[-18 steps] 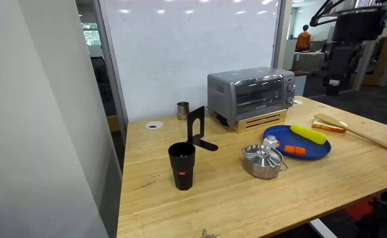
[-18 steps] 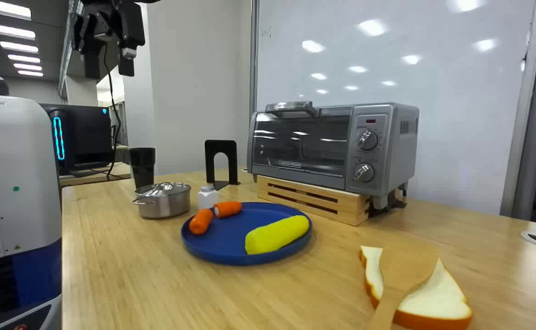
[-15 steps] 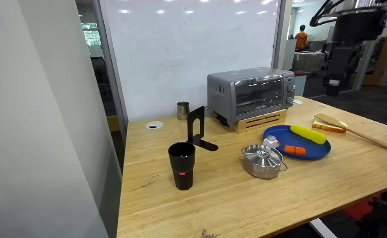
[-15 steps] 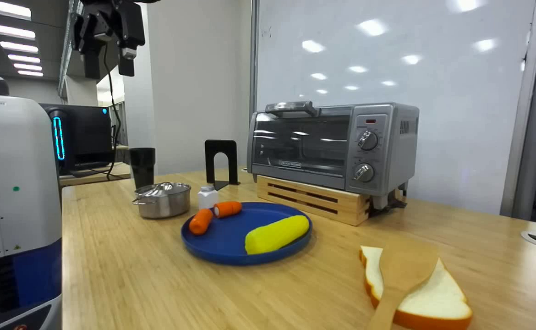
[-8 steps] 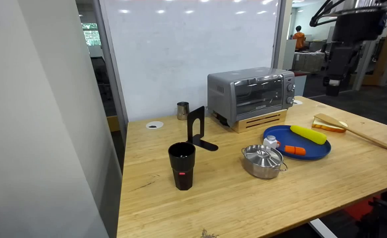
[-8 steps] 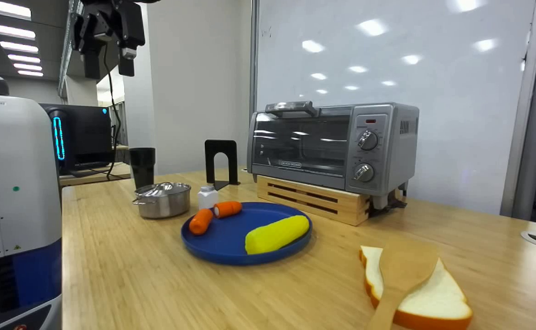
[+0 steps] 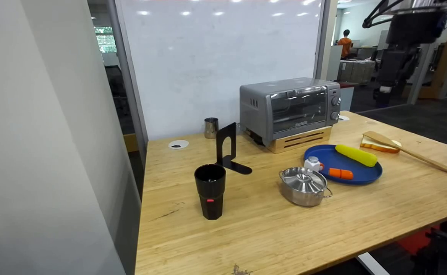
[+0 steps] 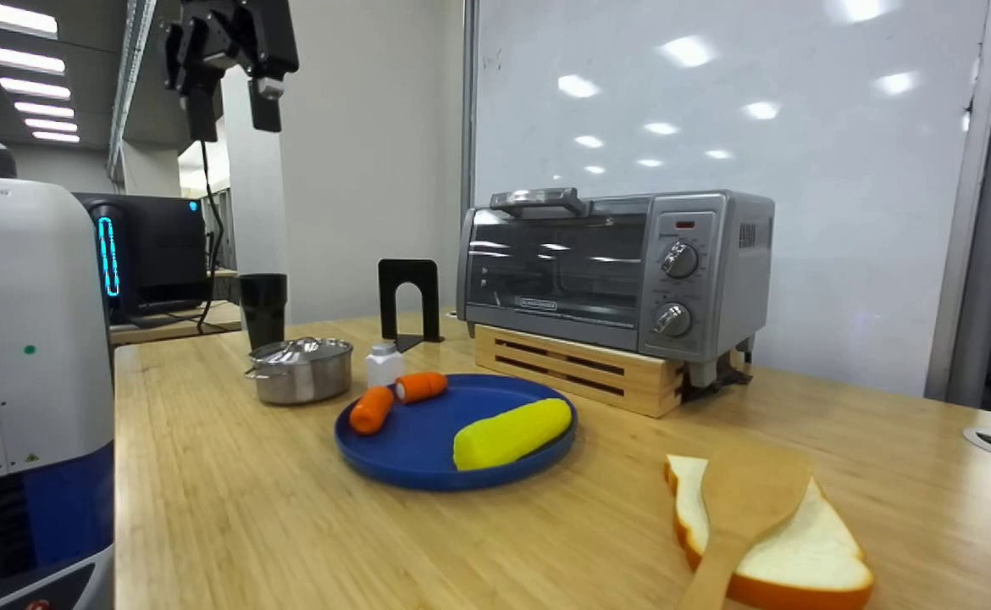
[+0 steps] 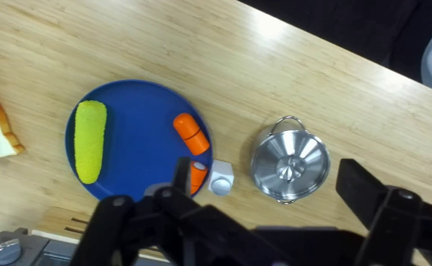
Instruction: Put the slice of bread on the plate
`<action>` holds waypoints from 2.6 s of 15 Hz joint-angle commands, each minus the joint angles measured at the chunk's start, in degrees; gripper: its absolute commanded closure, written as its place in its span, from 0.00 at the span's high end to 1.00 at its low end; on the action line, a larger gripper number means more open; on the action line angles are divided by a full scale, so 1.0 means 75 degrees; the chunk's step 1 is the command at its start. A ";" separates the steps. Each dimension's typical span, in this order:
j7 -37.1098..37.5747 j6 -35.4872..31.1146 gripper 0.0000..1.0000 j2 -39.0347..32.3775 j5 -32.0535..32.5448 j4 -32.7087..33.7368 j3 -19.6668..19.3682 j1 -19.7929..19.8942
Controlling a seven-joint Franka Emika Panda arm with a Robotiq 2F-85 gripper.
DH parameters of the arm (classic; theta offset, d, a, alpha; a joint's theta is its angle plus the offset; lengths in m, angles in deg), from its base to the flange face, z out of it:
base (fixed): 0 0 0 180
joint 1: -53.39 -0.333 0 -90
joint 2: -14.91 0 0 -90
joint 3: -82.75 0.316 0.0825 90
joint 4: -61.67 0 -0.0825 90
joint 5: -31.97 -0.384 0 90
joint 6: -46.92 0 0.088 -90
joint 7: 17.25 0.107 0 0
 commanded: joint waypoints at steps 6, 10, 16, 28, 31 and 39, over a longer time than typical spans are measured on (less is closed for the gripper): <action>-0.1751 -0.1025 1.00 -0.0007 0.0708 -0.0433 -0.1852 0.0982; -0.2539 -0.1920 1.00 -0.0784 0.0540 -0.0647 -0.2976 0.1428; -0.2899 -0.1989 1.00 -0.1413 0.0200 -0.0643 -0.3361 0.1695; -0.2895 -0.2008 1.00 -0.1544 0.0168 -0.0589 -0.3354 0.1692; -0.2895 -0.2008 1.00 -0.1544 0.0168 -0.0588 -0.3354 0.1692; -0.3134 -0.2237 1.00 -0.1920 0.0024 -0.0421 -0.3570 0.1632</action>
